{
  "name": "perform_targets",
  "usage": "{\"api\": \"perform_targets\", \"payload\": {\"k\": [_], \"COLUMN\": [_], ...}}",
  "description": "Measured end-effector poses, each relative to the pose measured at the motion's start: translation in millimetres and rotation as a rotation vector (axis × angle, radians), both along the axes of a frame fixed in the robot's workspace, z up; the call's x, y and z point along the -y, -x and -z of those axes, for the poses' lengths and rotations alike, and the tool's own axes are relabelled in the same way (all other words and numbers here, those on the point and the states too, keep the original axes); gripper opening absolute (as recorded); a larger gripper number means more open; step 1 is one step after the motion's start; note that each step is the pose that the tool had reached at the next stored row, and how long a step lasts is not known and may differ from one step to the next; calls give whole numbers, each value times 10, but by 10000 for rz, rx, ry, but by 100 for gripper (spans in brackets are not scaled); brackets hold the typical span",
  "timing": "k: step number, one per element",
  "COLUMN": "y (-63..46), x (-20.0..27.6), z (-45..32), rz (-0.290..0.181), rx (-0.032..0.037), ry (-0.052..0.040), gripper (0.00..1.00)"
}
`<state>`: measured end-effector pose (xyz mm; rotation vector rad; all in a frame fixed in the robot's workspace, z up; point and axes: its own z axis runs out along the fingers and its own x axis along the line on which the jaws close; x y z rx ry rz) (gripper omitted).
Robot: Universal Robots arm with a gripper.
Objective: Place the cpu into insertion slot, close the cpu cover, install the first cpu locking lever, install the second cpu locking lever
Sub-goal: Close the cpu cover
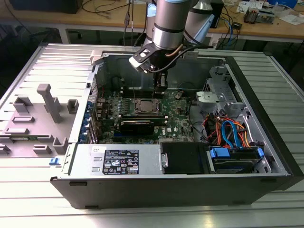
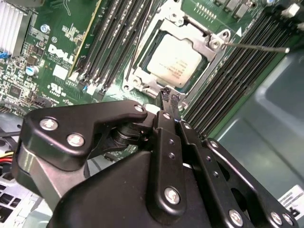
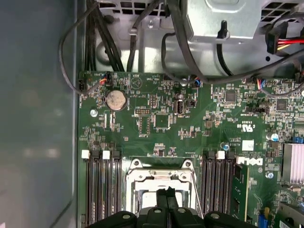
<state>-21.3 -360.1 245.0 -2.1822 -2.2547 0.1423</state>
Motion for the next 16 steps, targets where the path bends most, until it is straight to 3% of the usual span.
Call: {"api": "perform_targets", "payload": {"k": [7,12,16], "y": [150,248,338], "x": [0,-1,0], "z": [21,103,155], "rz": [-247,-331,-382], "rx": [1,29,106], "ry": [0,-1,1], "gripper": [11,11,11]}}
